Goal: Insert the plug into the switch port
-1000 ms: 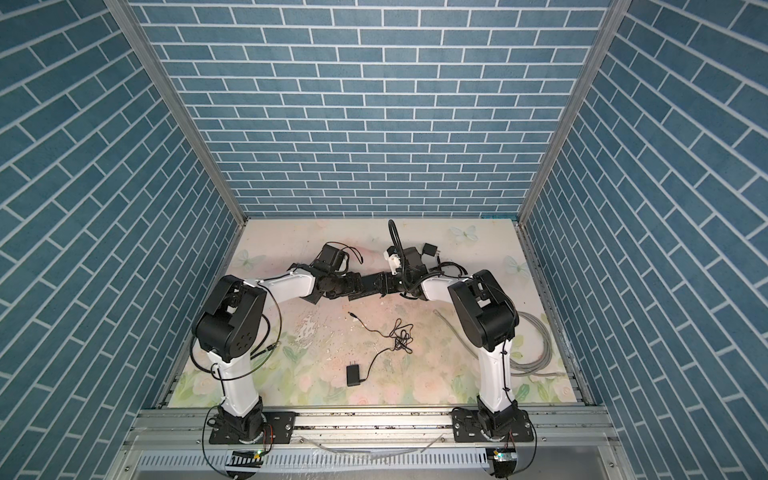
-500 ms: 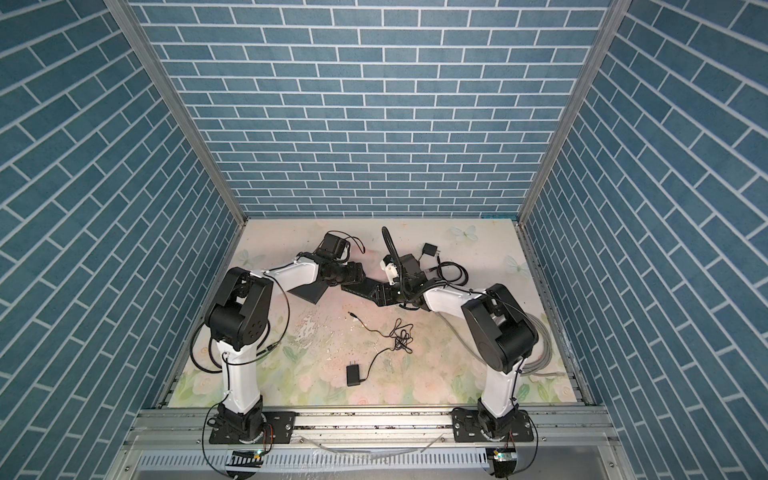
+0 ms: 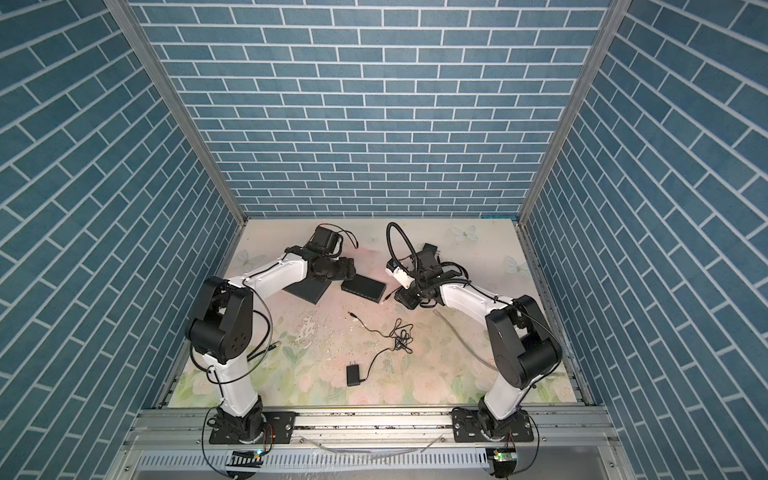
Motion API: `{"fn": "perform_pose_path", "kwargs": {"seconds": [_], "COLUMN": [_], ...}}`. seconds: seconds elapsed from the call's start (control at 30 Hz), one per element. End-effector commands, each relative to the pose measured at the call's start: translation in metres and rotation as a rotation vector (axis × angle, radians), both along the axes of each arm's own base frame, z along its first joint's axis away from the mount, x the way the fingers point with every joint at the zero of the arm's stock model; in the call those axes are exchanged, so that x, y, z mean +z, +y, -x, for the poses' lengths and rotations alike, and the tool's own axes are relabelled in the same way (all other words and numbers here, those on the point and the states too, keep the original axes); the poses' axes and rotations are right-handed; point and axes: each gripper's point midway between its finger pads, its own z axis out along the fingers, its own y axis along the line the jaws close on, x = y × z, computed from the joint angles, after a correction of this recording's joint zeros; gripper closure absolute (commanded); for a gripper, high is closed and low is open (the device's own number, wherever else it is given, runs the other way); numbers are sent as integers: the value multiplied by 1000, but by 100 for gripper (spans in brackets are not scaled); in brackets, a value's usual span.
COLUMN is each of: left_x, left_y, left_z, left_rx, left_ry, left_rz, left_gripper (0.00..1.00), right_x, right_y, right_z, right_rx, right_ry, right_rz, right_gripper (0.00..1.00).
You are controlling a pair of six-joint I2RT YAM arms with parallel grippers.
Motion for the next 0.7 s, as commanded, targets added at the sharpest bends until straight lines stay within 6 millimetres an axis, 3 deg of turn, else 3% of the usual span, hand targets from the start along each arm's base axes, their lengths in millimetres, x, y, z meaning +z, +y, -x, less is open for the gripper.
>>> {"fn": "perform_pose_path", "kwargs": {"seconds": [0.0,0.27,0.4,0.67], "left_x": [3,3,-1,5], "left_y": [7,4,1,3], "left_z": [6,13,15,19], "left_rx": [-7,-28,-37,-57], "left_ry": [20,34,51,47], "left_rz": [-30,-12,2,-11], "left_gripper": [18,18,18,18], "right_x": [2,-29,-36,-65], "right_y": [8,19,28,29], "right_z": [-10,-29,-38,-34], "right_rx": [247,339,346,363], "right_ry": [-59,-43,-35,35], "right_rz": [28,33,10,52], "right_gripper": [48,49,49,53]}}
